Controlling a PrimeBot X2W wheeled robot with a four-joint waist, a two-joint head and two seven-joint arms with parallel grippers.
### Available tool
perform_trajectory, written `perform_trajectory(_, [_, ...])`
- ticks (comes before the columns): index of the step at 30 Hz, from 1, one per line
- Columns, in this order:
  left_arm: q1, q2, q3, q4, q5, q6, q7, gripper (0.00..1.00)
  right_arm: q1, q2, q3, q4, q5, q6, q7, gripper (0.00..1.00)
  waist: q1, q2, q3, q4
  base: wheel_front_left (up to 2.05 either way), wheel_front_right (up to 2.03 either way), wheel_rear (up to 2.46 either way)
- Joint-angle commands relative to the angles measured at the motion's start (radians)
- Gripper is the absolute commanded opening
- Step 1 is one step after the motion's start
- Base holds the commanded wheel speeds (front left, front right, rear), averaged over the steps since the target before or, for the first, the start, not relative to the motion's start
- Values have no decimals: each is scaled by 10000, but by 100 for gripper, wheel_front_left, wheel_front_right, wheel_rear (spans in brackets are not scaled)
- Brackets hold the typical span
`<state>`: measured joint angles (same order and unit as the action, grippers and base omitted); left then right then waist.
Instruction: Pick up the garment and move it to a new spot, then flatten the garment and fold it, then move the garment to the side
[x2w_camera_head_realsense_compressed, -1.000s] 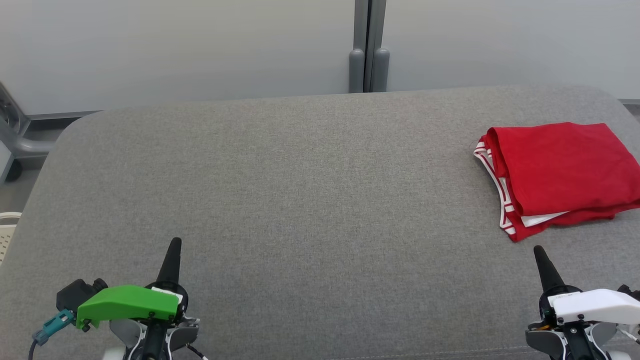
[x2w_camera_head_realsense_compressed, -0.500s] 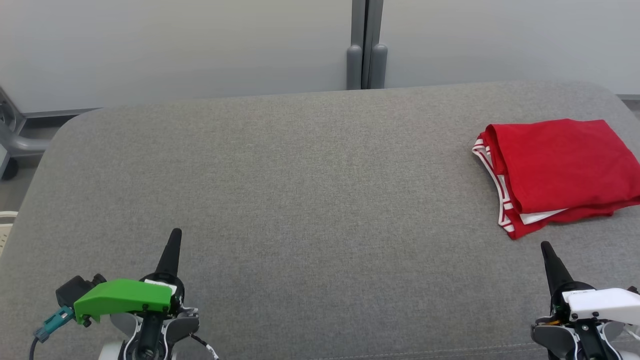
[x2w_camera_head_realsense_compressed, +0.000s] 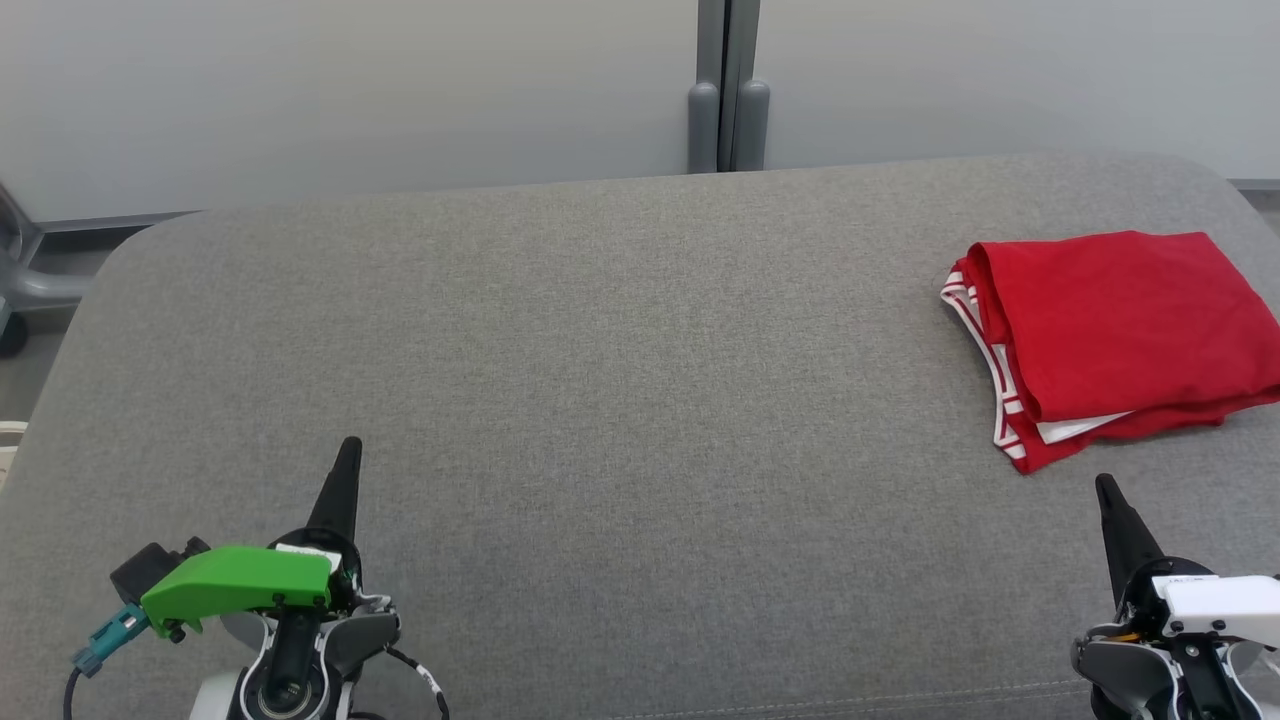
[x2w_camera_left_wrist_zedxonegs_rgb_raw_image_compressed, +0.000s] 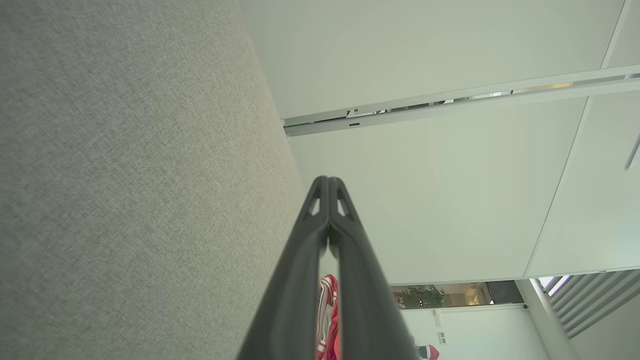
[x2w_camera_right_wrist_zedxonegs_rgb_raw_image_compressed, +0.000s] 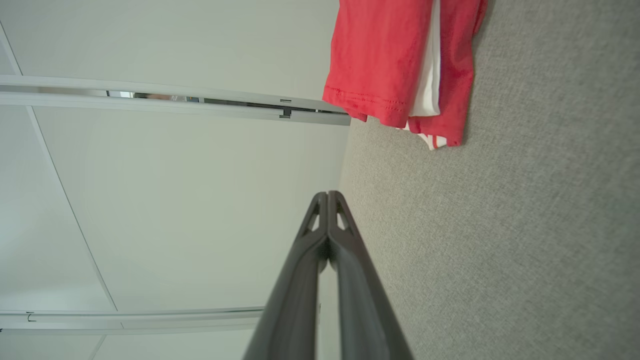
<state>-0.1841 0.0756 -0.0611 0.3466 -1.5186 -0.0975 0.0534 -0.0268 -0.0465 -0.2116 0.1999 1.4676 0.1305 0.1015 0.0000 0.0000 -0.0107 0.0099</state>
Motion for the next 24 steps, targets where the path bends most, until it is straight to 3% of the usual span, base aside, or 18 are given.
perform_trajectory(1, [-253, -30, 81, -15, -163, -84, 75, 0, -146, -55, -47, -91, 160, 4, 47, 0, 0, 0, 6, -4, 0, 0, 0])
perform_trajectory(24, [-524, -272, 388, 138, -1164, -369, 351, 0, -146, -58, -340, -265, 1521, 4, 334, 0, 0, 0, 142, -104, 0, 0, 0])
